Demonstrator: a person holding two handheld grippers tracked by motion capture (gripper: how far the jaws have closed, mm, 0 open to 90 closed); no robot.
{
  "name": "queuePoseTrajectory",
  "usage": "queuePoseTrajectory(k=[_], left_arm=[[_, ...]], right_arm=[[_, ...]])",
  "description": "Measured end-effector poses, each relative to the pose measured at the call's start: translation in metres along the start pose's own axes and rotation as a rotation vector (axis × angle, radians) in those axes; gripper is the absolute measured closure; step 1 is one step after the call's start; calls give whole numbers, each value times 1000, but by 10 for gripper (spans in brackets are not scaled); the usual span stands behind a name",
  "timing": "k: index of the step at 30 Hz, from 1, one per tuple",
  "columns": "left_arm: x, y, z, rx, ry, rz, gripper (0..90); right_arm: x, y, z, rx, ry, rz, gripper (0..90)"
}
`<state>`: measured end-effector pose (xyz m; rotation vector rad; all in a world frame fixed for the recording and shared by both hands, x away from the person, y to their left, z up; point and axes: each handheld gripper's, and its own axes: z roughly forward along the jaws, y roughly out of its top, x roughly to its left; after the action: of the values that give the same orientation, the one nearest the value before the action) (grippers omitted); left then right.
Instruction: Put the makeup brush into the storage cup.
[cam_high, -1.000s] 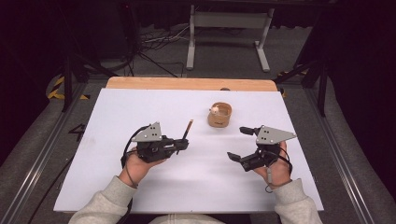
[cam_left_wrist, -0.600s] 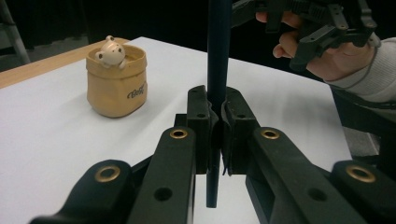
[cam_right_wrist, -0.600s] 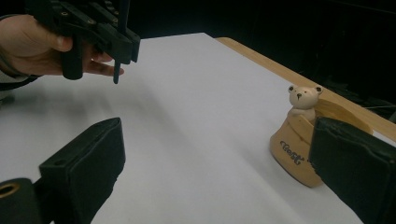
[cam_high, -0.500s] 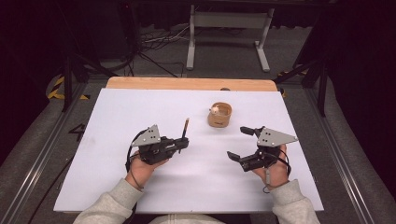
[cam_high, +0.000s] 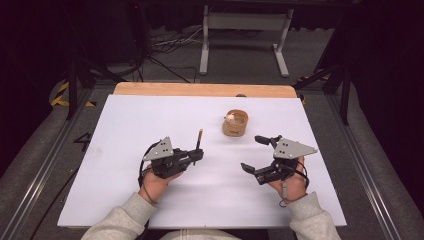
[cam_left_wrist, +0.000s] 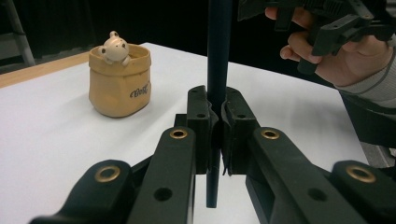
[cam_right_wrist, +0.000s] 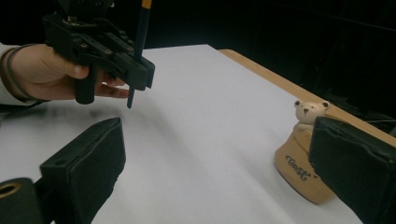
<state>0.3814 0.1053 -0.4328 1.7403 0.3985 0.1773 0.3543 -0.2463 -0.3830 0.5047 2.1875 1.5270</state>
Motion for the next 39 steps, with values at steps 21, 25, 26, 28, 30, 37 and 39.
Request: queuePoseTrajectory(k=[21, 25, 26, 28, 30, 37, 39], left_arm=[[-1, -1, 3, 17, -13, 2, 834], [-2, -2, 3, 17, -12, 0, 834], [-2, -2, 3, 16, -12, 2, 834], [-2, -2, 3, 17, -10, 1, 834], [-1, -2, 3, 18, -10, 3, 834], [-2, -2, 3, 16, -14, 3, 834], [-2, -2, 3, 16, -14, 4, 834]], right_arm=[[13, 34, 41, -87, 60, -2, 43], [15, 39, 51, -94, 76, -10, 55], [16, 40, 53, -95, 83, -10, 61], [17, 41, 57, -106, 92, -11, 67], [19, 43, 61, -117, 99, -9, 75], [25, 46, 76, -137, 125, 24, 107], [27, 46, 81, -142, 127, 32, 123]])
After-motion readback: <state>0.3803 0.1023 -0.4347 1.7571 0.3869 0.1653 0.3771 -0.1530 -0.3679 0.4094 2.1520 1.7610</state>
